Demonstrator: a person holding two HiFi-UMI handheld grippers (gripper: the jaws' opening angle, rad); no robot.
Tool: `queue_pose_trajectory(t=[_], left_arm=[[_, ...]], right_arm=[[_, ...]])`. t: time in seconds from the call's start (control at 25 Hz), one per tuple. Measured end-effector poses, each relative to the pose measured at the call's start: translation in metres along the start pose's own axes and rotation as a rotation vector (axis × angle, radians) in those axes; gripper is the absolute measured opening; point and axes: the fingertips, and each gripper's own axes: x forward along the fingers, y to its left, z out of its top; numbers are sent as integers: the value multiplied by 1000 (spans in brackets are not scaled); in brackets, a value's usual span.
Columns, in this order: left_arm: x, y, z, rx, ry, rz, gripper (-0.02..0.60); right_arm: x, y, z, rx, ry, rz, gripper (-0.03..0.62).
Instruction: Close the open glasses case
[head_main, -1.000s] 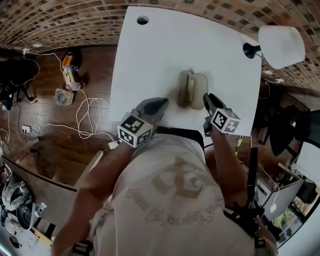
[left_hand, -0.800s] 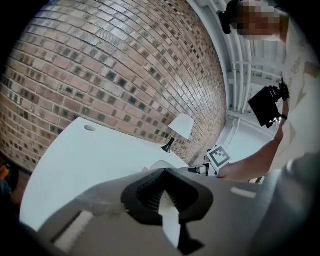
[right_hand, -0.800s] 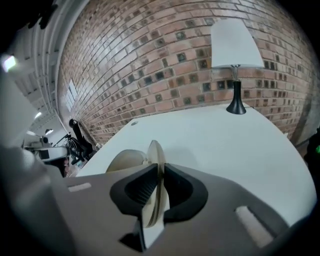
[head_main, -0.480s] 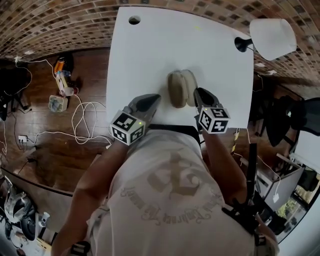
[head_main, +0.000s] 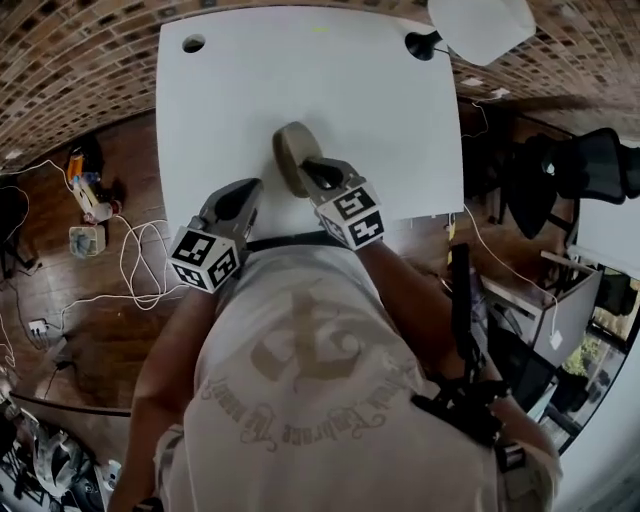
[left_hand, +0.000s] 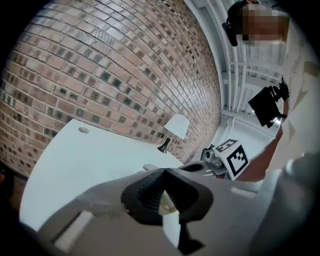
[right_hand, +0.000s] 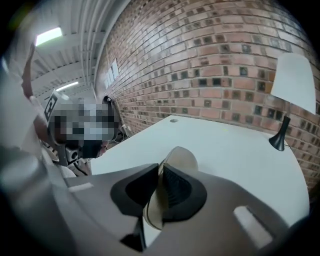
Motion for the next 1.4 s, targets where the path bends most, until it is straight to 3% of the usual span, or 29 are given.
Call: queue_pose_trajectory(t=[0.64, 1.4], left_arm=[[3, 3, -5, -26, -5, 73, 5], [4, 21, -9, -105, -62, 150, 5]], right_arm=[[28, 15, -29, -42, 141, 141, 9], [33, 17, -25, -46, 162, 242, 8]])
